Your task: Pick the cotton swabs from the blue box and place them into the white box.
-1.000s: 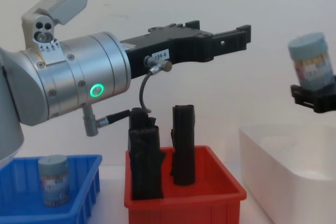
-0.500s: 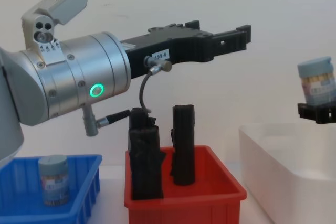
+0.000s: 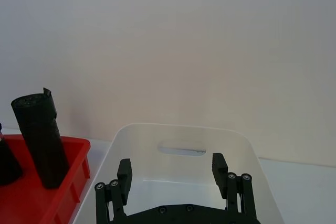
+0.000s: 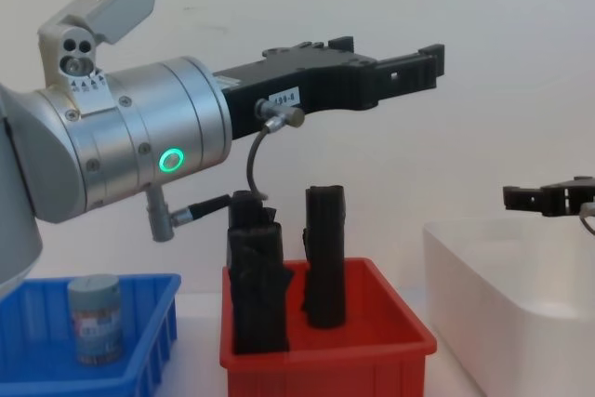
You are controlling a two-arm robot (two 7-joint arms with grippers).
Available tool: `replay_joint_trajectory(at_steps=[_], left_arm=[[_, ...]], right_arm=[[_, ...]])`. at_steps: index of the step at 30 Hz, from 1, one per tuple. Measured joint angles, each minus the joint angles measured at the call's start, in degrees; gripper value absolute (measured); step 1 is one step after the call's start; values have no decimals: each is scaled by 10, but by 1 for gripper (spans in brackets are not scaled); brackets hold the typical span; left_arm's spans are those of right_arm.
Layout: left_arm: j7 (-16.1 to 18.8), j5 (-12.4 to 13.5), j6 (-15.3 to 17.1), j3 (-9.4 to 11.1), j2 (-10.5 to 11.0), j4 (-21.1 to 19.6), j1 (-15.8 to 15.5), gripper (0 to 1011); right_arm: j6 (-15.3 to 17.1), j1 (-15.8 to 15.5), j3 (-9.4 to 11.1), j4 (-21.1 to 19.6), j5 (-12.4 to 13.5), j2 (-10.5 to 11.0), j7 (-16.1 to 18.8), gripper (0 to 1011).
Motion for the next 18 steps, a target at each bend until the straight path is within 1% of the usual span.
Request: replay_joint_trajectory(at_steps=[1,3,18], left_arm=[[0,0,0,0,0,0,0,1000],[0,0,0,0,0,0,0,1000],[0,0,0,0,0,0,0,999]], right_arm=[[1,1,0,1,0,0,0,979],[2,3,0,4,2,-1,1,1002],[7,11,-1,13,6,-5,3,1002]])
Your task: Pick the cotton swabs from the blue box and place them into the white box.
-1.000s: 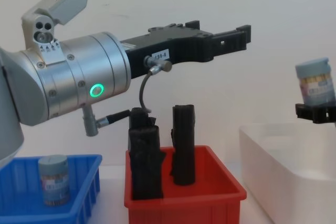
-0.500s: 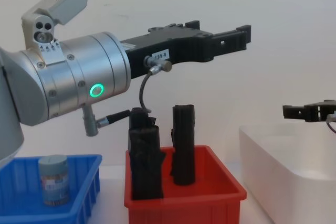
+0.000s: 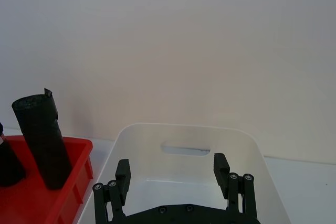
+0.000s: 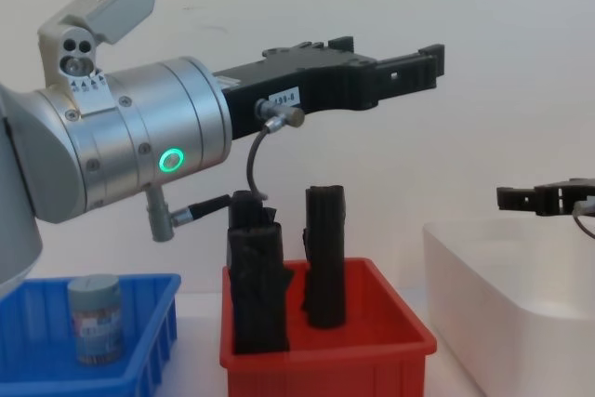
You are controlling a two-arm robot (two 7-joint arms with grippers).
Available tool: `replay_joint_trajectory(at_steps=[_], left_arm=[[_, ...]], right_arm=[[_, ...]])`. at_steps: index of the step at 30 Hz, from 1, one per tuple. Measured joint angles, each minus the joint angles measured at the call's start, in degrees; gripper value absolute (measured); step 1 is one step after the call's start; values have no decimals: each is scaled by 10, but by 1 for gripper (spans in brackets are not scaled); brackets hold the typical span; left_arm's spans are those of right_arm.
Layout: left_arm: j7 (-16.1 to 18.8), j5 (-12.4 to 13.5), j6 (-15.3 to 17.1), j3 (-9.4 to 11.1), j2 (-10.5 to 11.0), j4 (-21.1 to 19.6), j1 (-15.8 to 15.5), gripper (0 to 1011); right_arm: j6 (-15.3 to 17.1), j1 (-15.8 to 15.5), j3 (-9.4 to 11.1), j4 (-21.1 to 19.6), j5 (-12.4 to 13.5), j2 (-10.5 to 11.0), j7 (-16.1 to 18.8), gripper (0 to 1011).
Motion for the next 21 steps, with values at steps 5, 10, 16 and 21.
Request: replay_joint_trajectory(at_steps=[5,10,16,21], left_arm=[[0,0,0,0,0,0,0,1000],[0,0,0,0,0,0,0,1000],[0,0,0,0,0,0,0,1000],[0,0,0,0,0,0,0,1000]], right_arm=[[1,1,0,1,1,-1,0,1002],[1,2,0,2,1,-1,1,1002],[2,3,0,3,1,-1,1,1002],[2,3,0,3,1,-1,1,1002]])
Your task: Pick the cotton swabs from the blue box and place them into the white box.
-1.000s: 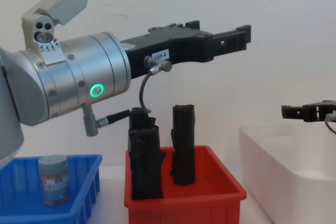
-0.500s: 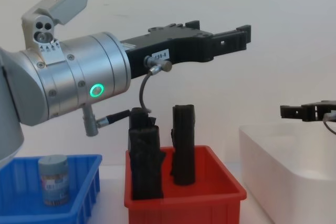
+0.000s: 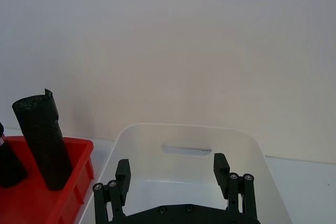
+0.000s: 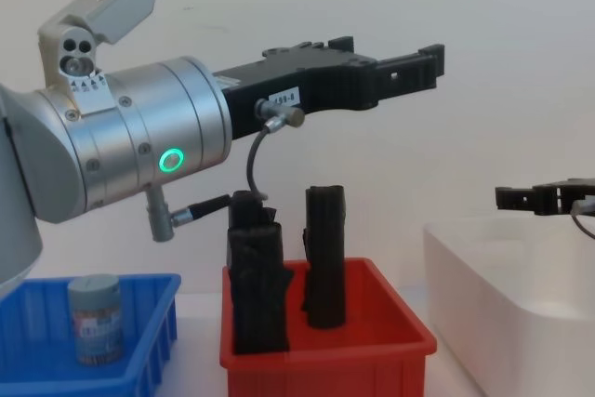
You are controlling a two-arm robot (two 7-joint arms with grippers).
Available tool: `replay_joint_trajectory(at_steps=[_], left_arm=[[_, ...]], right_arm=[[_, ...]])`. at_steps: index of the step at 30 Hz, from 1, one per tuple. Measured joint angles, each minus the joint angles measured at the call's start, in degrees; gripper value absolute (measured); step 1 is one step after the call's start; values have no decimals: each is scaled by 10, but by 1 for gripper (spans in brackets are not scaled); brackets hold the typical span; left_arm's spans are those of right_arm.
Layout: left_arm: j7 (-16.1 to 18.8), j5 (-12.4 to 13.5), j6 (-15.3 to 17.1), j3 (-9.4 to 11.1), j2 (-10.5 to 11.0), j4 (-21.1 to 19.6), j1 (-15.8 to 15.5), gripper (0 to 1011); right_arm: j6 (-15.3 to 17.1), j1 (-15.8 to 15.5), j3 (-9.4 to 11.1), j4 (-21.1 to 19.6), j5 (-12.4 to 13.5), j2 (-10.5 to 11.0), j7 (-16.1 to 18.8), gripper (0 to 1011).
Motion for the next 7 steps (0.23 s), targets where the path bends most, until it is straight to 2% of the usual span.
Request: replay_joint_trajectory(at_steps=[7], left_arm=[[0,0,0,0,0,0,0,1000]], right_arm=[[0,0,0,1,0,0,0,1002]])
